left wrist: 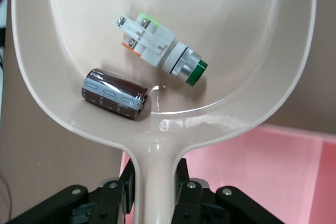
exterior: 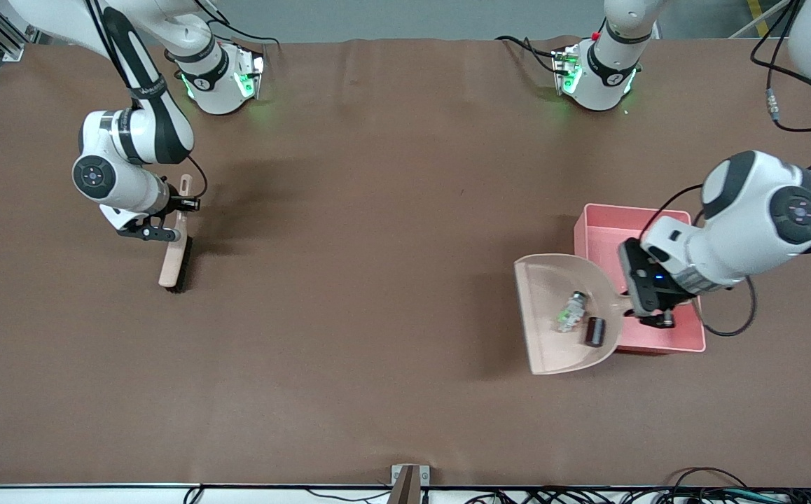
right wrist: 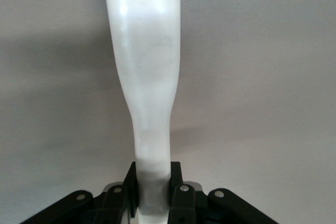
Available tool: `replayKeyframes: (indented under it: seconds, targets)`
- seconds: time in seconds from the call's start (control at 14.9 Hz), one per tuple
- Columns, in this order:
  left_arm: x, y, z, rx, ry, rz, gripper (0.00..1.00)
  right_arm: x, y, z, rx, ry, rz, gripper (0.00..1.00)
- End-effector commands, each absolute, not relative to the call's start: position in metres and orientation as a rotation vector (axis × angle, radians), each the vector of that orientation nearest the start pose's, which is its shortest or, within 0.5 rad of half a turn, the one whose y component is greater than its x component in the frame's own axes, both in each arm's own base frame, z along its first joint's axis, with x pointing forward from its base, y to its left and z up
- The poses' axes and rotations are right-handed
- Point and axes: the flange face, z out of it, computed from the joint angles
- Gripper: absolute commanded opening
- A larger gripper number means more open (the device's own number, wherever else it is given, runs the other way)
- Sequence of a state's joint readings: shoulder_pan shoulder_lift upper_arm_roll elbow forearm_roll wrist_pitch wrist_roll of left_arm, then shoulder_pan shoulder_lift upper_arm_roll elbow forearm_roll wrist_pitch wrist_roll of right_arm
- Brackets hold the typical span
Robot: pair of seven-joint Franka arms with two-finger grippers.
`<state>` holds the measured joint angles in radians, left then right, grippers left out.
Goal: Clean e-waste and dump in bin
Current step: 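Carry the dustpan to the bin with the left gripper while the right withdraws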
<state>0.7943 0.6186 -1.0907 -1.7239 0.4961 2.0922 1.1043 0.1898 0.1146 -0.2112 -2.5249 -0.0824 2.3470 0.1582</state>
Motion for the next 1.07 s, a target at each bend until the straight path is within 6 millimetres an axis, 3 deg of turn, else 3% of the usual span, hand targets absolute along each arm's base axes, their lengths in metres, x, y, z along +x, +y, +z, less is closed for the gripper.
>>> replayKeyframes:
  seconds: [0.0,0.13,0.27,0.47,0.6,0.67,0.87,1.0]
  targets:
    - [0.643,-0.037,0.406,-2.258,2.204,-0.153,0.00,0.417,-0.018,0.217,-3.203,0.170,0.404,0.14]
    - [0.641,-0.007,0.409,-2.210,2.239,-0.136,0.00,0.417,-0.023,0.216,-3.200,0.187,0.407,0.50]
    - [0.639,0.012,0.416,-2.181,2.236,-0.117,0.00,0.416,-0.029,0.216,-3.197,0.207,0.413,0.53]
    - [0.638,0.027,0.421,-2.165,2.240,-0.092,0.00,0.419,-0.034,0.219,-3.195,0.225,0.401,0.73]
    - [0.637,0.039,0.419,-2.150,2.256,-0.089,0.00,0.424,-0.037,0.224,-3.196,0.241,0.396,0.95]
    - [0.636,0.043,0.419,-2.132,2.271,-0.086,0.00,0.431,-0.044,0.230,-3.193,0.274,0.387,1.00]
    - [0.635,0.063,0.416,-2.080,2.309,-0.058,0.00,0.452,-0.054,0.248,-3.196,0.304,0.307,1.00]
    - [0.633,0.094,0.403,-2.075,2.312,-0.008,0.00,0.473,-0.050,0.268,-3.204,0.288,0.250,1.00]
